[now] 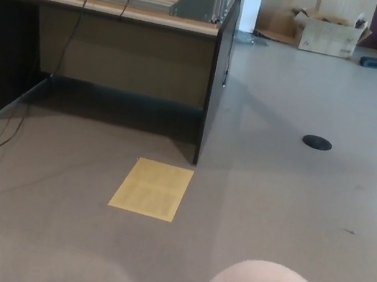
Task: The robot extends its left hand to pick up an emotional support dumpling from the palm of a person and brings its hand down by its side. Then it extends its arm again to hand the dumpling back to the person.
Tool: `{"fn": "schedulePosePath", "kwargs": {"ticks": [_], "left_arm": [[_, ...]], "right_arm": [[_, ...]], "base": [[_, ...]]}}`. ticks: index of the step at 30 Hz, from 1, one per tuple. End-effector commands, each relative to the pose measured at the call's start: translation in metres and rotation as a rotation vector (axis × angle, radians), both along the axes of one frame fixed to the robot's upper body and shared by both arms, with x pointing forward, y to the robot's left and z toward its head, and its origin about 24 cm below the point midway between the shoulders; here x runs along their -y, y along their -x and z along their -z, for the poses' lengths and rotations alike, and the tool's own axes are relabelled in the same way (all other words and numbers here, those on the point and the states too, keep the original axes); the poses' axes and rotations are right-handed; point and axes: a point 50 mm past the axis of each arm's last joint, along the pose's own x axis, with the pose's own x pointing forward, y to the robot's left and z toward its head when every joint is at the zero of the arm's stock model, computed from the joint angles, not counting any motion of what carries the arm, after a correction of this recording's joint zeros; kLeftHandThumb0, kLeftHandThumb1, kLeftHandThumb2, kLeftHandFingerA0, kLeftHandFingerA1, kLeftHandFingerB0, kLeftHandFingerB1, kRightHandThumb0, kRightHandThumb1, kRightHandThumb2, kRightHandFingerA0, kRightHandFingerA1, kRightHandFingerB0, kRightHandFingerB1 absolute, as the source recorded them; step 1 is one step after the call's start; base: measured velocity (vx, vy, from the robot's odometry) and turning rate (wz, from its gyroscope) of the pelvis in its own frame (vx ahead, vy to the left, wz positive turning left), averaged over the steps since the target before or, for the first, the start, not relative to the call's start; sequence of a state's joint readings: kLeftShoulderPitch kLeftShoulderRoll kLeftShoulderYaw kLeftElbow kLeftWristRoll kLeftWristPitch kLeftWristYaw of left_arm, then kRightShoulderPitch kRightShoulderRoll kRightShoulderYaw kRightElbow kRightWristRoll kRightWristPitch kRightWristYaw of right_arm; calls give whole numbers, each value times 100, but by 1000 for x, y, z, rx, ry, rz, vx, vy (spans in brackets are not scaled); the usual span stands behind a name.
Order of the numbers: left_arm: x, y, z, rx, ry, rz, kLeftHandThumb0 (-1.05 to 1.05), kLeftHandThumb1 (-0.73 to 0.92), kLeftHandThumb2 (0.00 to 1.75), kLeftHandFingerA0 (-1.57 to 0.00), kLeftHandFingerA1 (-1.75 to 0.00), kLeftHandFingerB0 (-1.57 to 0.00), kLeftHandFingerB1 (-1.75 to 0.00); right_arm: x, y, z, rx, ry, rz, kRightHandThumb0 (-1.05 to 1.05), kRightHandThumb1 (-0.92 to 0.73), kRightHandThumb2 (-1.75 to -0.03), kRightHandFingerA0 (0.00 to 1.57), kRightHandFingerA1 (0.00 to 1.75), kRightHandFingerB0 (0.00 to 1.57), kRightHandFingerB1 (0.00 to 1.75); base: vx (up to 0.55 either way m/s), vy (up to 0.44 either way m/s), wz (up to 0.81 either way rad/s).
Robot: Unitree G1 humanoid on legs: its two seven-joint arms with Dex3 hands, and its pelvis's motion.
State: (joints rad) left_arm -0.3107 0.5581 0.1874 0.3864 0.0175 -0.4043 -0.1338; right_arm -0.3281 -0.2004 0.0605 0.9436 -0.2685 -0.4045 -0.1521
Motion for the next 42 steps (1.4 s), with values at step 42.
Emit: {"fn": "schedulePosePath", "kwargs": {"ticks": [42], "left_arm": [[212,6,-259,-175,-784,832,-73,40,82,0,0,0,0]], "right_arm": [[-1,-7,-5,48,3,0,-28,-63,-59,83,59,64,48]], "base": [[0,0,0]]}}
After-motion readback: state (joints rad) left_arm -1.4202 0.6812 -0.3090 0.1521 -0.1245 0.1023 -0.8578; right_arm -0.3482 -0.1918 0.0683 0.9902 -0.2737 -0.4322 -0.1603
